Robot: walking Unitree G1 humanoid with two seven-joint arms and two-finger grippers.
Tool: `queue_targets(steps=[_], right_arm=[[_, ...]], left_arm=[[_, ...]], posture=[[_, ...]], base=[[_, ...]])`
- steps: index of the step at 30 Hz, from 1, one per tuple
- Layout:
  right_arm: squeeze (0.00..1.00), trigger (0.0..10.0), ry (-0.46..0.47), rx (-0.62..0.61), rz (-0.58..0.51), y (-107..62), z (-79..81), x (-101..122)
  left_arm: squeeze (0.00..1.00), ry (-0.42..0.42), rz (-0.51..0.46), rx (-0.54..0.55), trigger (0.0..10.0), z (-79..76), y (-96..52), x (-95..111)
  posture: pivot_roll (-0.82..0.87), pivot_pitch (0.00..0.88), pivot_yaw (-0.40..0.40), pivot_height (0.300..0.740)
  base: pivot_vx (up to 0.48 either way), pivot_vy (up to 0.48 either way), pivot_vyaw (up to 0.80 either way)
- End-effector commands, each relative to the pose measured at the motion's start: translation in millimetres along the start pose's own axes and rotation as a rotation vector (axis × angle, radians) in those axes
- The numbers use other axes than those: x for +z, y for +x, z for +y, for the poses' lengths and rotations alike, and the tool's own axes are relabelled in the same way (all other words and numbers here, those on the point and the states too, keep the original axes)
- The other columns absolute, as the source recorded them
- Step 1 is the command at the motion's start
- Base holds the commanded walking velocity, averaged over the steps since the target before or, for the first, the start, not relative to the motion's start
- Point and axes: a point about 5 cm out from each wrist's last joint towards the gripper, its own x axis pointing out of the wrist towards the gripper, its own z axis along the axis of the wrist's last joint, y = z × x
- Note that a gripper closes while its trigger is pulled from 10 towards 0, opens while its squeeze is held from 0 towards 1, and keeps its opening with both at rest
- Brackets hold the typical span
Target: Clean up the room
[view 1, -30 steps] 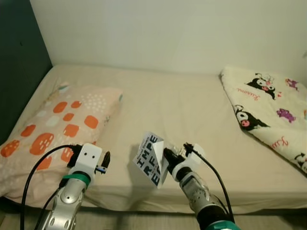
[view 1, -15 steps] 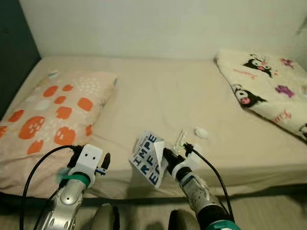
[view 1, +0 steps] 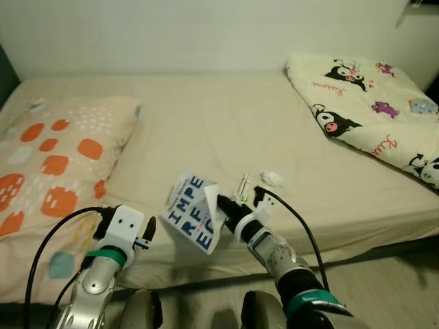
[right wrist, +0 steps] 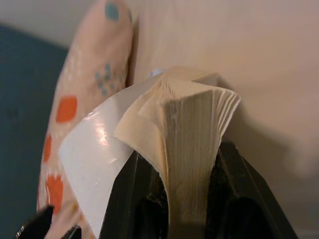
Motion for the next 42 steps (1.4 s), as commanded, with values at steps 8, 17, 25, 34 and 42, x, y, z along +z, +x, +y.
queue_targets(steps=[8, 17, 25, 34, 42], right_arm=[[0.0, 10.0, -0.145, 0.091, 0.148, 20.2, 35.6, -5], [0.0, 10.0, -0.33, 0.147, 0.237, 28.9, 55.4, -17], [0.0, 10.0, -0.53, 0.217, 0.181, 41.9, 90.0, -21], [0.0, 10.0, -0.549, 0.239, 0.088, 46.2, 104.8, -13], [0.0, 10.0, -0.543, 0.243, 0.027, 47.7, 111.3, -7]], left_arm=[[0.0, -0.024, -0.001, -0.066, 10.0, -0.6, -36.2, 1], [0.0, -0.008, 0.016, -0.06, 10.0, 3.5, -50.5, 0], [0.0, -0.002, 0.022, -0.055, 10.0, 5.2, -57.7, 4], [0.0, -0.001, 0.034, -0.047, 10.0, 5.8, -61.2, 6], [0.0, 0.001, 0.035, -0.044, 10.0, 5.9, -60.5, 7]], posture=[[0.23, 0.148, -0.089, 0.59], [0.25, 0.181, -0.106, 0.59], [0.27, 0.199, -0.12, 0.59], [0.27, 0.198, -0.126, 0.59], [0.27, 0.194, -0.127, 0.59]], base=[[0.0, 0.0, 0.0], [0.0, 0.0, 0.0], [0.0, 0.0, 0.0], [0.0, 0.0, 0.0], [0.0, 0.0, 0.0]])
